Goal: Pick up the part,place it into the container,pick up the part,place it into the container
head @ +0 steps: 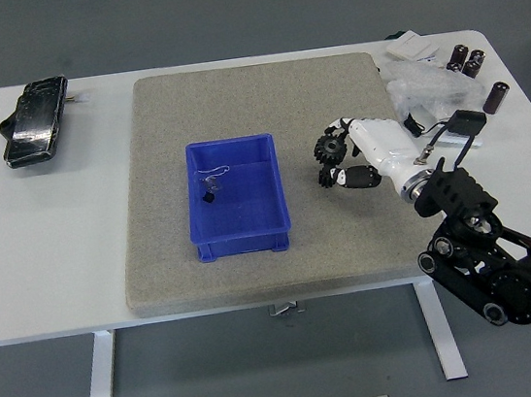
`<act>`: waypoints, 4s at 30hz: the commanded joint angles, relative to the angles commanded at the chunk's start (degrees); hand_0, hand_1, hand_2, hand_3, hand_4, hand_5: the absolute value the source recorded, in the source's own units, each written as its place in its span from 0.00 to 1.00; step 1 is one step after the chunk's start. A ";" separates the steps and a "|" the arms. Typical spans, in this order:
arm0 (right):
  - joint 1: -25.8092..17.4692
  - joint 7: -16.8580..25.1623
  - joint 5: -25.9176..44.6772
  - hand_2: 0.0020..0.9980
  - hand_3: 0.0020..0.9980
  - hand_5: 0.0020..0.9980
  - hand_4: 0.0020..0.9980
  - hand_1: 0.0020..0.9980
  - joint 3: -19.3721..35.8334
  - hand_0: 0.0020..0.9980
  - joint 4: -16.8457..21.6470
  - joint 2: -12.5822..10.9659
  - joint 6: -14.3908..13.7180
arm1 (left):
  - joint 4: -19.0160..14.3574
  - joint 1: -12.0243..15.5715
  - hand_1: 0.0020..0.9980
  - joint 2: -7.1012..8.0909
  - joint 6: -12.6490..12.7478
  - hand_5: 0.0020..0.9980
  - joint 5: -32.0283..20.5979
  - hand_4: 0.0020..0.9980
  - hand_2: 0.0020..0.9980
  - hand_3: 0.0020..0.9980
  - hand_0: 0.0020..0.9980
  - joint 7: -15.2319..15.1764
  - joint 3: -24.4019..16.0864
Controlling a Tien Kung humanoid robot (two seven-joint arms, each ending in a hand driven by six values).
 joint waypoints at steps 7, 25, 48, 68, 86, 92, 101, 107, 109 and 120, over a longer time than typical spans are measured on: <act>2.64 -0.14 -1.95 0.57 0.62 0.00 0.57 0.54 -7.74 0.66 1.20 3.91 -0.55 | 0.00 -0.05 0.66 -0.03 -0.01 0.21 0.28 0.70 0.63 0.62 0.67 0.11 -0.18; 4.82 -1.22 -3.75 0.84 0.82 0.43 0.81 0.85 -11.20 0.95 -0.77 5.64 1.46 | 0.00 -0.15 0.66 0.04 -0.02 0.21 0.57 0.70 0.63 0.62 0.67 0.21 -0.19; 0.92 2.88 10.01 0.76 0.78 0.38 0.79 0.68 0.61 0.75 -8.08 2.67 -4.74 | 0.00 0.03 0.66 -0.03 -0.08 0.20 0.43 0.70 0.63 0.62 0.67 0.17 0.21; 2.45 4.68 11.87 0.66 0.70 0.24 0.57 0.58 -3.90 0.67 -18.19 3.99 -4.05 | 0.00 -0.12 0.66 0.08 -0.09 0.19 0.22 0.70 0.63 0.62 0.67 0.15 0.53; 2.59 4.50 10.02 0.50 0.55 0.00 0.36 0.47 -4.10 0.64 -17.97 3.56 -5.91 | 0.00 -0.12 0.66 0.07 -0.06 0.19 -0.05 0.70 0.63 0.62 0.67 -0.01 0.67; 2.34 4.04 7.84 0.49 0.54 0.00 0.35 0.47 -3.46 0.65 -11.67 3.31 -6.70 | 0.00 -0.10 0.66 0.01 -0.05 0.19 -0.06 0.70 0.63 0.62 0.67 0.01 0.69; 3.63 2.93 3.56 0.51 0.56 0.00 0.36 0.49 -8.31 0.67 -1.59 4.77 -6.84 | 0.00 -0.07 0.66 -0.01 -0.06 0.20 -0.08 0.70 0.63 0.62 0.67 0.06 0.72; 4.73 0.18 -1.93 0.72 0.68 0.15 0.37 0.75 -11.76 0.80 -2.27 6.23 -3.48 | 0.00 -0.14 0.66 -0.01 -0.07 0.20 0.11 0.70 0.63 0.62 0.67 0.13 0.60; 4.98 -0.41 -2.92 0.72 0.68 0.15 0.37 0.75 -12.30 0.80 -2.95 6.45 -2.70 | 0.00 -0.12 0.66 -0.01 -0.06 0.20 0.13 0.70 0.63 0.62 0.67 0.18 0.57; 5.18 -1.24 -3.89 0.85 0.78 0.24 0.67 0.87 -12.53 0.94 -3.28 6.38 -2.16 | 0.00 -0.15 0.66 0.06 -0.07 0.20 0.51 0.71 0.63 0.62 0.67 0.23 0.29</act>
